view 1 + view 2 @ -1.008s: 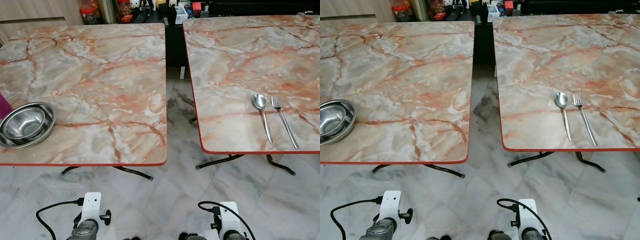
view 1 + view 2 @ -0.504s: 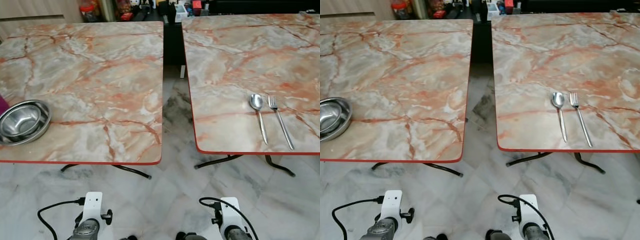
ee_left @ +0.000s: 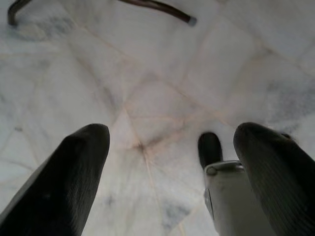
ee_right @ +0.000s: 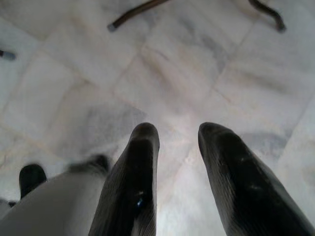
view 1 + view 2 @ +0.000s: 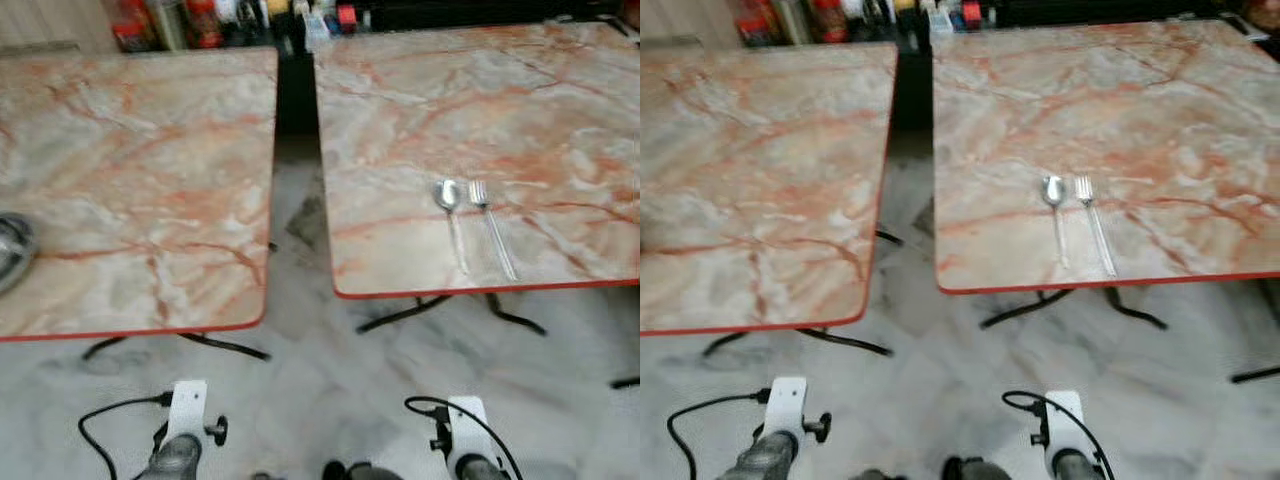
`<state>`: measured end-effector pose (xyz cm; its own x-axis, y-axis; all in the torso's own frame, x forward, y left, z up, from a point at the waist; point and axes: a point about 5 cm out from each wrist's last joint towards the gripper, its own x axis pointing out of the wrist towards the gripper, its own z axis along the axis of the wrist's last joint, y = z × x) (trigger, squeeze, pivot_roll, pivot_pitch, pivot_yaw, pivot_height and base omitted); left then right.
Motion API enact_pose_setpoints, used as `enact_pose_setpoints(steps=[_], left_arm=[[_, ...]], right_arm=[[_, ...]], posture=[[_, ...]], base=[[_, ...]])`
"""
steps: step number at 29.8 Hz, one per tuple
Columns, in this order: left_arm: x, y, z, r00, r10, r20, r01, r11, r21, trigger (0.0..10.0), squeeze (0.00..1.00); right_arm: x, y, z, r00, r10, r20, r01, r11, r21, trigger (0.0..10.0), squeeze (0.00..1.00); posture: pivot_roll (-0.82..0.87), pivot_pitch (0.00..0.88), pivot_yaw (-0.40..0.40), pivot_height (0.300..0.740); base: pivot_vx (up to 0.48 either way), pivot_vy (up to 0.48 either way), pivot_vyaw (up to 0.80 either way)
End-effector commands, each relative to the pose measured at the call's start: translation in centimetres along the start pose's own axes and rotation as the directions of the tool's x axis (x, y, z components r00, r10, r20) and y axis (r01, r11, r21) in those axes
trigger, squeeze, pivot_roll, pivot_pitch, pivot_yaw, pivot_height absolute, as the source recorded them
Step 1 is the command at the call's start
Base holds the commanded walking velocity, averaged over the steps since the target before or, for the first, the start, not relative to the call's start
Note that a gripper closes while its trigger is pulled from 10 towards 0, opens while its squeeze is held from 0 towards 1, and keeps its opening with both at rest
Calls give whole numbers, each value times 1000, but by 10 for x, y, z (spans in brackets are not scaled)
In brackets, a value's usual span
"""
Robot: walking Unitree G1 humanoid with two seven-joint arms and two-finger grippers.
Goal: Setting the table
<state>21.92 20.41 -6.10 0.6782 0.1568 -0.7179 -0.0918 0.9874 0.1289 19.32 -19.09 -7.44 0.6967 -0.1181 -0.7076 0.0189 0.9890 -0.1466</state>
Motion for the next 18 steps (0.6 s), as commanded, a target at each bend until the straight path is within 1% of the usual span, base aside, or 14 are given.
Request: enact_pose_setpoints(steps=[1,6,8,10,13,18], left_arm=[[-2,3,-9,1000,9,-29,-10,1000,-4,10000,0],[-2,3,-9,999,15,-31,-15,1000,-6,10000,0],[-2,4,-8,999,17,-29,-17,1000,-10,10000,0],[-2,4,-8,999,17,-29,-18,1000,-10,10000,0],[-2,4,-8,999,18,-29,-18,1000,-9,10000,0],[-1,5,-8,999,18,-29,-18,1000,-9,10000,0]], right_arm=[[0,2,2,1000,8,11,-8,1000,0,10000,0],[2,1,8,999,9,31,-8,1000,-1,10000,0],[4,-2,18,998,11,69,-11,1000,2,10000,0],[5,-3,21,996,12,84,-13,1000,5,10000,0],[6,-5,32,990,21,139,-19,1000,-17,10000,0],[3,-4,36,977,40,210,-37,999,-17,10000,0]], posture=[[-134,173,32,740],[-134,172,32,740],[-132,170,32,740],[-133,170,32,740],[-137,168,33,740],[-143,166,32,740]], base=[[0,0,0],[0,0,0],[0,0,0],[0,0,0],[0,0,0],[0,0,0]])
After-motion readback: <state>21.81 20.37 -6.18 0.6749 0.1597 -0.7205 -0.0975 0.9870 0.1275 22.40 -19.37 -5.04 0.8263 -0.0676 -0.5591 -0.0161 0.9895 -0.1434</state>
